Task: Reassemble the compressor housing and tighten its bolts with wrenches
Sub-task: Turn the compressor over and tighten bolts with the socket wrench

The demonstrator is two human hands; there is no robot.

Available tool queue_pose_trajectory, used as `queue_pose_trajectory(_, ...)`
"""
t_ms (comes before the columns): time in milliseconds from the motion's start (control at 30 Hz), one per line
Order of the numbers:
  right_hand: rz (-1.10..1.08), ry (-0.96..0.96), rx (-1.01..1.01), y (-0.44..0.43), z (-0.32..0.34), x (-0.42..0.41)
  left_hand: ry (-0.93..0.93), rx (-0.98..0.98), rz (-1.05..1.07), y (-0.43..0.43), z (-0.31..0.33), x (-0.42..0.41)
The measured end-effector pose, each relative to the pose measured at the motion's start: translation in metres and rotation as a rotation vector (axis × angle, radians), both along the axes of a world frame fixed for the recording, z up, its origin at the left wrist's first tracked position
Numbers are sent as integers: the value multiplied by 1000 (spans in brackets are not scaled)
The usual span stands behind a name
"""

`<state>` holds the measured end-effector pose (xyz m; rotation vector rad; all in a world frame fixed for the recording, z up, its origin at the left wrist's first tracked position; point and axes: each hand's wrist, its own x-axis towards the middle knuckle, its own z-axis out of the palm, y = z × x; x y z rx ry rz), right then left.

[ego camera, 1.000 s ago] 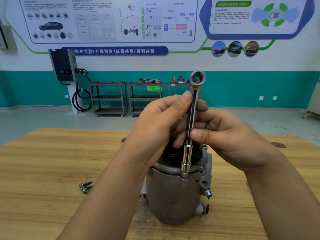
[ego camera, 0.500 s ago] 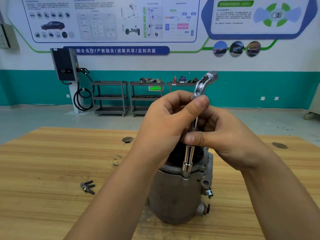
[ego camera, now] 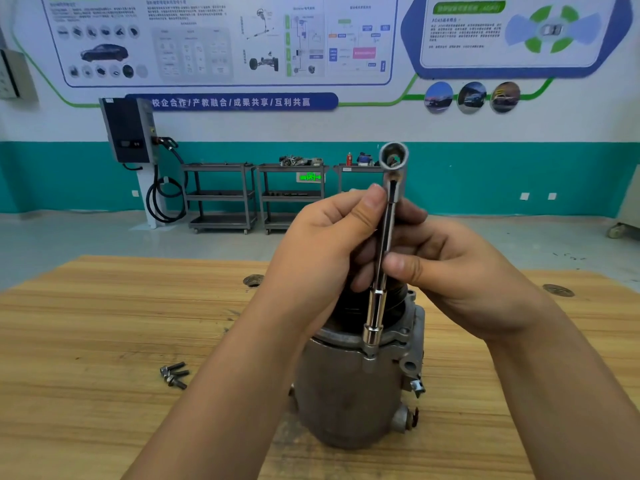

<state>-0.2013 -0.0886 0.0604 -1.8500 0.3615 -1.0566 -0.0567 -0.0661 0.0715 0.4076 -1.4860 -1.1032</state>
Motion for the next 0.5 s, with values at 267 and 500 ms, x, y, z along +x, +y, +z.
queue_pose_trajectory(267,-26,-56,9,1,1,3,46,40,-18,0,2,1)
queue_pose_trajectory(500,-147,-14,-34,3,1,7,17,2,71,1,2,-3)
